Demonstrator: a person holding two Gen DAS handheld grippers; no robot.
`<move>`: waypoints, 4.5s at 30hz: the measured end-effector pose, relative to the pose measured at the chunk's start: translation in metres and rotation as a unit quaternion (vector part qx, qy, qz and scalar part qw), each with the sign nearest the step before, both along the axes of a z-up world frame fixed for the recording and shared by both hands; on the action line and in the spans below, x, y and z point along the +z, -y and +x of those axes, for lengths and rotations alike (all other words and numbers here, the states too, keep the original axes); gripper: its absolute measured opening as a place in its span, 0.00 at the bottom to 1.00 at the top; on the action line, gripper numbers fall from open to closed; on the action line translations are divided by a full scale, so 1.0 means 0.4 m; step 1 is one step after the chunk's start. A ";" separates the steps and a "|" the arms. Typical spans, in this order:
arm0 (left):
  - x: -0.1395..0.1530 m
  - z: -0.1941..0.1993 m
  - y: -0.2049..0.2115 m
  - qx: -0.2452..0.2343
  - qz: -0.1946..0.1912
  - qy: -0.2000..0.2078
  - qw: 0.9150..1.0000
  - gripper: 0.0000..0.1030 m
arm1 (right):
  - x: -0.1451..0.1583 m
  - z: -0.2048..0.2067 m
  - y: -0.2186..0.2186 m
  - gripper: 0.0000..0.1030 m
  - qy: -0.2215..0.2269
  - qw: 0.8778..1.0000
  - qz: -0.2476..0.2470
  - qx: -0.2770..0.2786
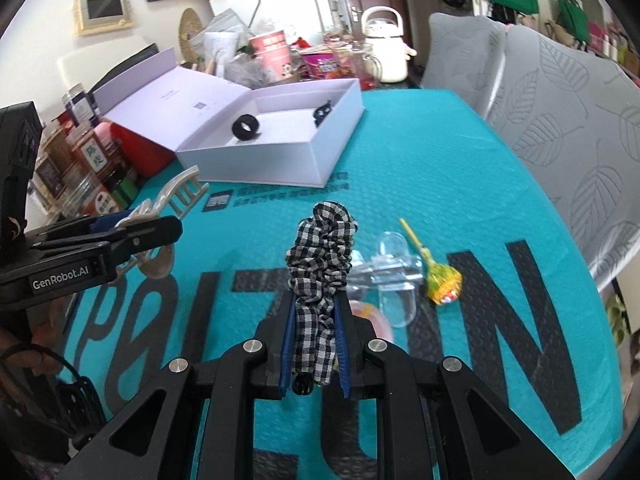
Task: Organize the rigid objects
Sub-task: 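Carry the clear hair clip and gingham scrunchie into the white box with both grippers, then open the left gripper releasing the clear clip while the right releases the scrunchie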
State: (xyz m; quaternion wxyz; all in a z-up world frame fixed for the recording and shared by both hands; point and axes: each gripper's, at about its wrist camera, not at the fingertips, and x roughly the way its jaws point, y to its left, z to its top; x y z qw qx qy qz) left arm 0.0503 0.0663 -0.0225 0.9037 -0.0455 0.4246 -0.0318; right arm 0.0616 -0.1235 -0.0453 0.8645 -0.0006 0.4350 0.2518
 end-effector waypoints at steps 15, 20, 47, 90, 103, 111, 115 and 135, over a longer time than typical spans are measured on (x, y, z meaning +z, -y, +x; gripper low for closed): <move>0.090 -0.004 -0.069 0.034 0.005 0.046 0.998 0.53 | 0.082 0.047 -0.114 0.17 0.028 0.997 0.014 0.070; 0.116 0.010 -0.089 0.043 0.007 0.058 0.997 0.53 | 0.106 0.069 -0.141 0.17 0.035 0.995 0.018 0.087; 0.206 0.238 -0.135 0.030 0.011 0.115 0.993 0.53 | 0.222 0.291 -0.227 0.17 0.089 0.988 0.019 0.124; -0.015 0.625 -0.243 0.053 0.042 -0.003 0.998 0.53 | 0.017 0.677 -0.335 0.18 0.006 0.994 -0.033 0.102; -0.053 0.645 -0.243 0.058 0.054 -0.029 0.996 0.53 | -0.042 0.702 -0.347 0.19 -0.024 0.994 -0.062 0.092; -0.058 0.659 -0.243 0.063 0.065 -0.043 0.995 0.53 | -0.041 0.705 -0.350 0.23 -0.026 0.994 -0.064 0.084; -0.059 0.657 -0.239 0.065 0.071 -0.046 0.994 0.53 | -0.039 0.704 -0.350 0.24 -0.024 0.994 -0.067 0.082; 0.090 0.571 -0.200 0.069 0.079 0.009 0.994 0.53 | 0.087 0.650 -0.316 0.29 0.020 0.997 -0.049 0.064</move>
